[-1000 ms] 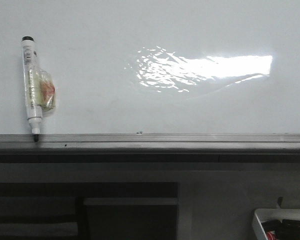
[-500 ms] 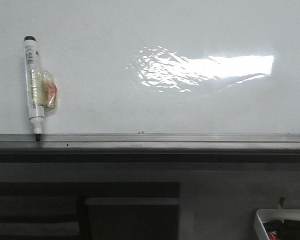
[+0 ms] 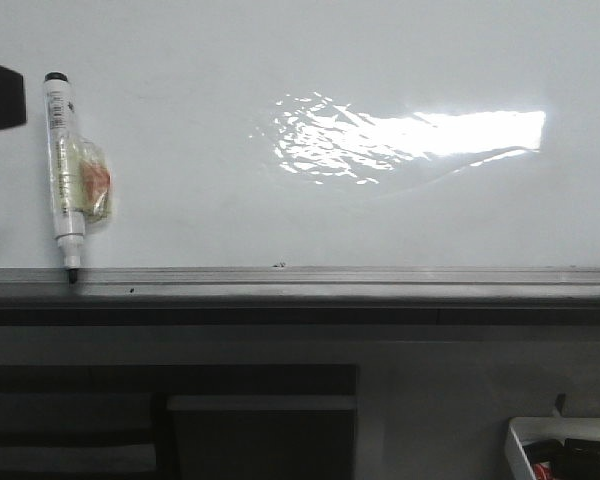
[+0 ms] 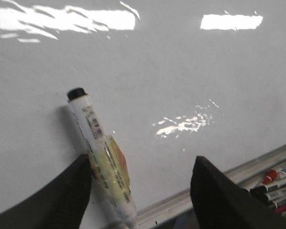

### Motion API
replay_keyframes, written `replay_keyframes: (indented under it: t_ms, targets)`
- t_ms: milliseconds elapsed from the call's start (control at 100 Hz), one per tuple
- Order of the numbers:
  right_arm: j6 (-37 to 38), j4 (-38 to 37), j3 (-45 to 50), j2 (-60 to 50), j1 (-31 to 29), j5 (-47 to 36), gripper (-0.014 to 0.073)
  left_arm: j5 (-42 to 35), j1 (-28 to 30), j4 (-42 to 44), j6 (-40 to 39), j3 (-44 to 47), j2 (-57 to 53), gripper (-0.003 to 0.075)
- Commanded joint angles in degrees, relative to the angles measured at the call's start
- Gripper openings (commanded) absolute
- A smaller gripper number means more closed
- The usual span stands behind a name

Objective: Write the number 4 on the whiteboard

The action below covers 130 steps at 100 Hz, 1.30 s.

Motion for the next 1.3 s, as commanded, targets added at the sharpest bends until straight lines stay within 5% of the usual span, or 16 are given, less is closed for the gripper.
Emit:
replay_keyframes:
  t_ms: [0,450,890,1010,1140,1290]
  targets:
    - [-0.37,-0.26,-1.95,0.74,0.09,-4.37,-0.0061,-3.87,-1.57,-2.21,-0.63,-1.7,2.33,0.0424]
    - [-0.37,-0.26,-1.95,0.74,0.09,-6.24,-0.0061,-11.96,-1.83,-4.91,-1.69,-1.7,17.72,0.0423]
    - [-0.37,8.64,-1.95,0.74,1.16,-6.42,-0.0061,-18.17,-1.83,-11.21,-1.81,-1.7,24.88,0.0409]
    - [-0.37,8.64,-1.84,0.74,1.16,-7.05,-0.0061,-17.78,-1.83,-12.45,-1.81,-1.7,25.12,0.0267]
    - [-0.37,8.75,-1.95,0.86,2.3,-3.91,-0.0061,-17.78,-1.83,-12.45,-1.81,-1.7,25.12,-0.0016]
    - [-1.33,8.85,-3.93,1.27,8.56,-1.02,-0.0061,-18.58,-1.83,-11.58,-1.81,-1.7,25.12,-0.002]
